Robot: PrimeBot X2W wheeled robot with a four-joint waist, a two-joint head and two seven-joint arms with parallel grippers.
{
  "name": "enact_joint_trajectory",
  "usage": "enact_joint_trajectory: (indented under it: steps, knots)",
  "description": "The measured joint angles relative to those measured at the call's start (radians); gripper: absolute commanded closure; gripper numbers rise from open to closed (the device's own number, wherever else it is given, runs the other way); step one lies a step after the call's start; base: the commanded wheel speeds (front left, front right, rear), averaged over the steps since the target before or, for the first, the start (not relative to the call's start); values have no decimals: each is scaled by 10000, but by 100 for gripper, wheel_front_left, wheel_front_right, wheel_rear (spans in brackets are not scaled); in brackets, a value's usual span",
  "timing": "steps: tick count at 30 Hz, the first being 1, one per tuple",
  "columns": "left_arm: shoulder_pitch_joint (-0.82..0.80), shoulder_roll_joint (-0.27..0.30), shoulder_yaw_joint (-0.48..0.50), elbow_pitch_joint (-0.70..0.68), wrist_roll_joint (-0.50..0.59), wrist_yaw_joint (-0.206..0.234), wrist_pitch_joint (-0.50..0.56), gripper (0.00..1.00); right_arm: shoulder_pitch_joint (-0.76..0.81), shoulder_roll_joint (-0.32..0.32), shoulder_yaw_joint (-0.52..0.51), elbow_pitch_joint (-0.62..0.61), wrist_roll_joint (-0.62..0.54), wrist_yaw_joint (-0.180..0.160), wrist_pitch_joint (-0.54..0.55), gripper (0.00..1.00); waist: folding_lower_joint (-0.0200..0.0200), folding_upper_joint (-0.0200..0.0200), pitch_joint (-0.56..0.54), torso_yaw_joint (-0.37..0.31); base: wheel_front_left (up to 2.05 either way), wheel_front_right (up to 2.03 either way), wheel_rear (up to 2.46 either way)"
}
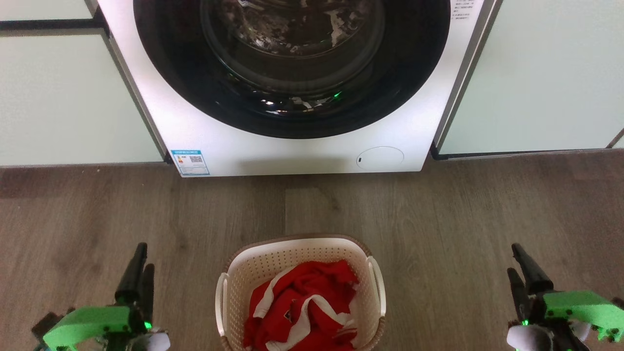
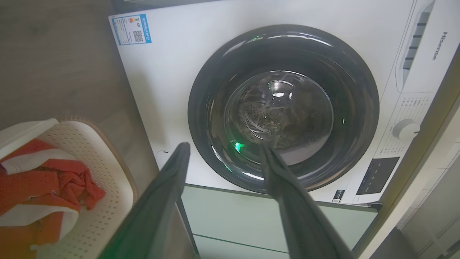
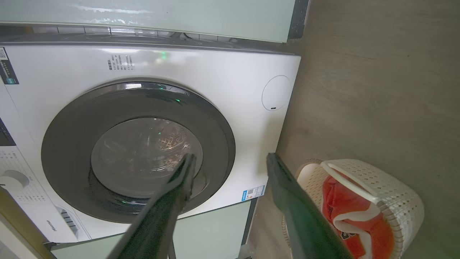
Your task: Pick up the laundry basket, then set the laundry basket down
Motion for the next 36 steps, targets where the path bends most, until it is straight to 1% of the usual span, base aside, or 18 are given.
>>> enact_joint_trajectory:
  steps: [13,15,20,29,32,36]
  knots:
    - [-202,0,209,-483,1406,13,-387,0,-190,0,-190,-393,-1377,0,-435,0,0,0,-7,-37,0,0,0]
    - [-202,0,228,-604,1676,90,-439,0,-189,0,-194,-445,-1678,0,-472,0,0,0,-9,-49,0,0,0]
    - [-211,0,221,-1072,2527,102,-587,0,-214,0,-196,-688,-2573,0,-612,0,0,0,-4,-66,0,0,0]
    - [-526,-2,2,-2136,4339,570,-861,0,-576,0,-174,-1348,-4516,0,-805,0,0,0,34,-62,0,0,0]
    - [-593,0,-82,-2497,5235,815,-957,0,-587,0,-121,-1563,-5154,0,-963,0,0,0,51,-62,0,0,0]
    - [-593,-4,-420,-2761,6038,1162,-1043,0,-615,-2,-63,-1837,-5973,0,-1076,0,0,0,64,-59,0,0,0]
